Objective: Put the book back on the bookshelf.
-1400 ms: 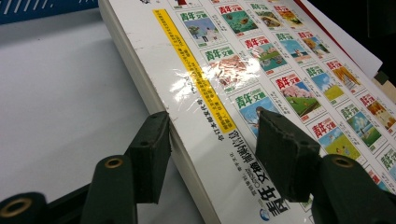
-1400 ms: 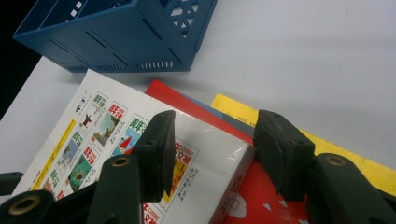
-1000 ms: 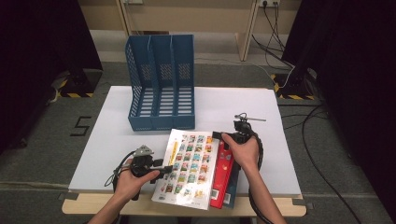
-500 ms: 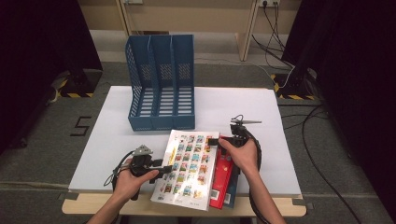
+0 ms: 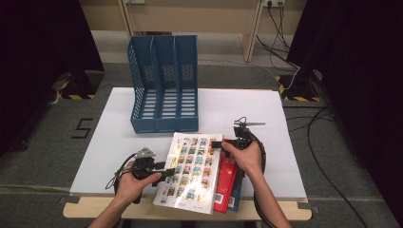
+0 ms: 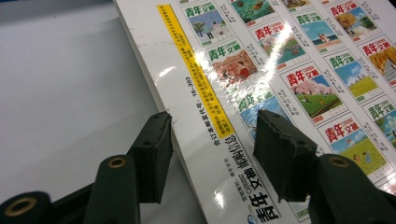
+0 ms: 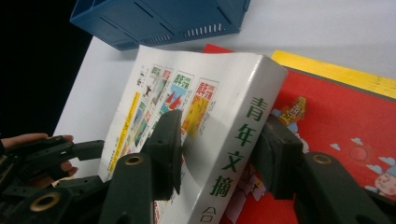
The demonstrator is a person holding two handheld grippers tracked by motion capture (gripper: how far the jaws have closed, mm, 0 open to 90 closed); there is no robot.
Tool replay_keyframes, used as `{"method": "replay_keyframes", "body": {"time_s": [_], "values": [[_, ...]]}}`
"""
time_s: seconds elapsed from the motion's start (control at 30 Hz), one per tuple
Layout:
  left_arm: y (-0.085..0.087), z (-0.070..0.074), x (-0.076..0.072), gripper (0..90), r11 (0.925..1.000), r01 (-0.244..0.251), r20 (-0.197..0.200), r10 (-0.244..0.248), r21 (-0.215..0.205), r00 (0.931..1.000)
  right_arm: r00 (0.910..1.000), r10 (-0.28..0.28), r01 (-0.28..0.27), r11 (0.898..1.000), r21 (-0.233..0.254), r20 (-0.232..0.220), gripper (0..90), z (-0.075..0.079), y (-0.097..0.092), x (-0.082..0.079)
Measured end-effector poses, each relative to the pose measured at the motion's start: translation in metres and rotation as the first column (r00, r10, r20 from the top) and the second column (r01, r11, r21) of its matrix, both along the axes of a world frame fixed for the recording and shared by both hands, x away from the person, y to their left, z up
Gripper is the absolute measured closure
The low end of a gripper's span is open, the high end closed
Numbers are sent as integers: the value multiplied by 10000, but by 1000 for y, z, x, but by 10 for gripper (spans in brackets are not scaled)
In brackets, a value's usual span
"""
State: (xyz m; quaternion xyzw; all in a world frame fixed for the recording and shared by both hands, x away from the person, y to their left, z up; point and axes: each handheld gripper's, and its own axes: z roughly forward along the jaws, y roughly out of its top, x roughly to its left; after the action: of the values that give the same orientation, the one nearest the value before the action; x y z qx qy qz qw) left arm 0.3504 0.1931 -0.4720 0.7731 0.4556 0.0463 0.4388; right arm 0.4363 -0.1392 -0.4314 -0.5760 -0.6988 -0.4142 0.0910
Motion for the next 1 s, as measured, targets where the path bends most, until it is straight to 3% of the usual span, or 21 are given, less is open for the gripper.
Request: {"method": "replay_keyframes", "body": {"time_s": [0.1, 0.13, 0.23, 0.37, 0.43, 0.6, 0.63, 0.67, 0.77, 0.87, 1.0], "values": [[0, 0, -1, 460, 9999, -138, -228, 137, -46, 9996, 9995, -211, 216, 9995, 236, -226, 607, -1, -2, 1], [1, -1, 0, 459, 10000, -49, -51, 50, 74, 10000, 9991, -279, 289, 9991, 315, -318, 637, -1, -2, 1], [2, -1, 0, 458, 10000, -62, -110, 63, 53, 9999, 9982, -399, 432, 9961, 766, -452, 678, 1, -3, 1], [4, 1, 1, 443, 9999, -81, -109, 80, -110, 9999, 9982, -336, 384, 9943, 996, -492, 695, 11, -2, -1], [7, 4, 2, 434, 9998, -176, 122, 176, -17, 9998, 9982, -320, 373, 9936, 1064, -515, 702, 15, 0, -2], [10, 15, 2, 408, 9985, -550, 676, 543, 87, 9962, 9976, -246, 358, 9834, 1778, -648, 730, 24, 0, -4], [12, 23, 2, 401, 9969, -777, 925, 765, 98, 9928, 9985, -138, 239, 9803, 1963, -526, 738, 30, 4, -6], [12, 23, 2, 395, 9969, -777, 925, 765, 98, 9928, 9985, -138, 239, 9803, 1963, -526, 738, 30, 4, -6], [16, 37, 0, 386, 9928, -1195, 1548, 1164, 109, 9811, 9997, 91, -43, 9793, 2022, -225, 743, 42, 12, -7], [19, 45, -1, 367, 9903, -1383, 1735, 1337, 146, 9757, 9997, 247, -255, 9786, 2042, 63, 745, 52, 20, -7], [21, 54, -2, 347, 9912, -1323, 1778, 1315, -78, 9752, 9984, 433, -499, 9769, 2079, 360, 745, 65, 30, -6]]}}
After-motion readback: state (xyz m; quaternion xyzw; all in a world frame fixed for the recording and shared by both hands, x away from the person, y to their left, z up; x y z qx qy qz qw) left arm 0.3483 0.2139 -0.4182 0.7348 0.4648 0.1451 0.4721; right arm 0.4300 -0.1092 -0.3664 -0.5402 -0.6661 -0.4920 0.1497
